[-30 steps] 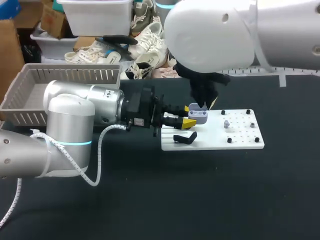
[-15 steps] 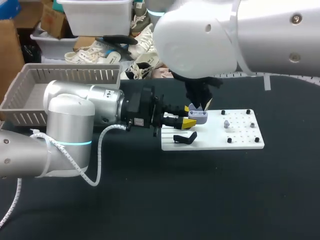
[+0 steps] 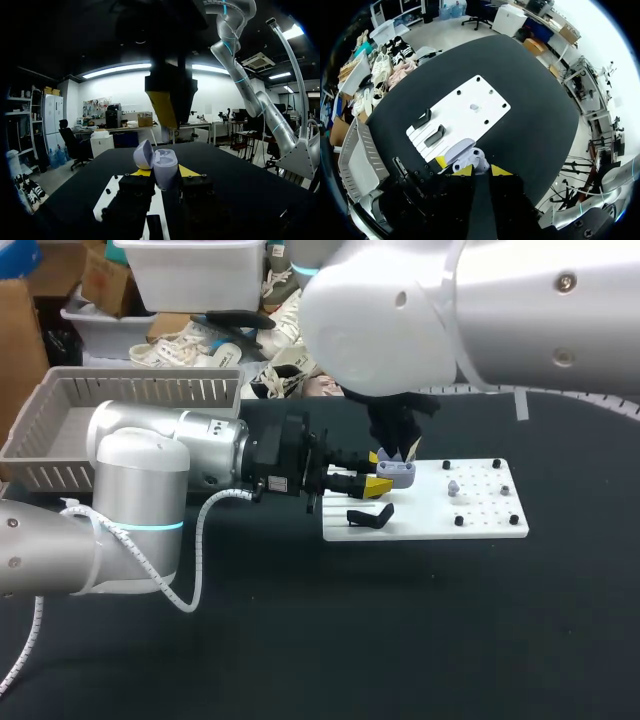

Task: Pick up each earbud case from the left stands, insert the matching earbuds, close the lid, and place the case in the box.

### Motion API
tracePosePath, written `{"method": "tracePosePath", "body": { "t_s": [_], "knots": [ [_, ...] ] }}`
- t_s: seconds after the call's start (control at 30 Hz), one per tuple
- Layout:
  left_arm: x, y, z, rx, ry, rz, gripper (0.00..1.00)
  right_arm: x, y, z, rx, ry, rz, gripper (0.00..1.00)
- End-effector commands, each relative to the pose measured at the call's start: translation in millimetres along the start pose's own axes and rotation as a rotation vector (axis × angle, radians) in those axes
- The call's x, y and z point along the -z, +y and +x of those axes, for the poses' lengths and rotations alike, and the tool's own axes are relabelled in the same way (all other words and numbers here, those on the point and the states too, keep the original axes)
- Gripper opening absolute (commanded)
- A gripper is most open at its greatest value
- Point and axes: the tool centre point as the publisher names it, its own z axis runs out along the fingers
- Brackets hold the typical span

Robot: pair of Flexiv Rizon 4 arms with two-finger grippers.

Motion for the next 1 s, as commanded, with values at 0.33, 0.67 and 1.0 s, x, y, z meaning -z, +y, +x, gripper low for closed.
{"method": "tracePosePath", "body": {
  "t_s": [0.33, 0.67, 1.0],
  "knots": [
    [0, 1.4, 0.8, 0.000, -0.001, 0.004, 0.00, -5, 3, 0, -0.006, 0.008, 0.013, 0.00],
    [0, 1.4, 0.8, 0.000, -0.001, 0.004, 0.00, -11, 4, -1, -0.009, 0.016, 0.022, 0.00],
    [0, 1.4, 0.8, 0.000, -0.001, 0.004, 0.00, -13, 5, -3, -0.015, 0.020, 0.026, 0.00]
  ]
}}
